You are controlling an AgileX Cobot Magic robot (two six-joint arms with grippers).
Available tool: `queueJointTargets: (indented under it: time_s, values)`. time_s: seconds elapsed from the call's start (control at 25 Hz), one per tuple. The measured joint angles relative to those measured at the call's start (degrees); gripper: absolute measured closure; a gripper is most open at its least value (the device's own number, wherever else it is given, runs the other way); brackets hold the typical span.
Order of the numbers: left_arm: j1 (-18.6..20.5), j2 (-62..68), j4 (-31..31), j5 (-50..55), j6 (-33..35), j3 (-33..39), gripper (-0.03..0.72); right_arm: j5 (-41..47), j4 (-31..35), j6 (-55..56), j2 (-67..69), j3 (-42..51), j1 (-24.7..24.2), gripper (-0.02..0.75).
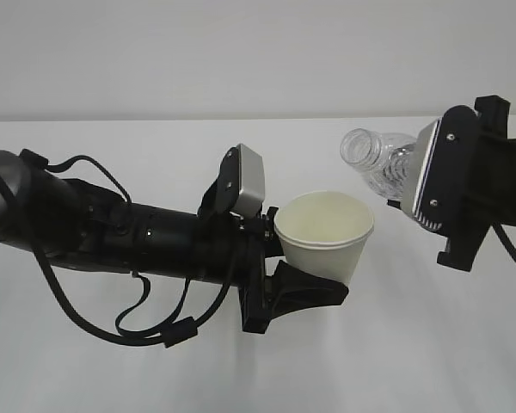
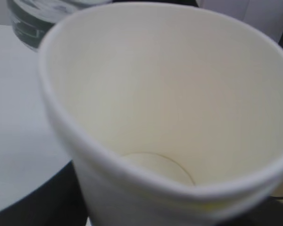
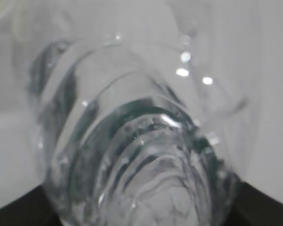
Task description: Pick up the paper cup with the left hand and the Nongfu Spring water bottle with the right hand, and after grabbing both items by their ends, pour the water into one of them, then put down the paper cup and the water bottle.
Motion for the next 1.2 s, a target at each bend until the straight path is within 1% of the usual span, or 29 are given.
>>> queueJointTargets:
  time_s: [0.68, 1.08, 1.2]
  values:
    - [0.0, 0.0, 0.79, -0.7, 0.12, 0.0, 0.237, 0.0, 0.0, -16.09, 0.0, 0.0, 0.0, 0.288]
    - [0.0, 0.0, 1.28, -0.7, 0.46, 0.14, 0.237, -0.21, 0.0, -20.19, 0.0, 0.0, 0.0, 0.288]
    - [0.0, 0.0, 1.66, -0.81, 2.07, 0.14, 0.237, -0.32, 0.0, -21.15, 0.0, 0.0, 0.0, 0.288]
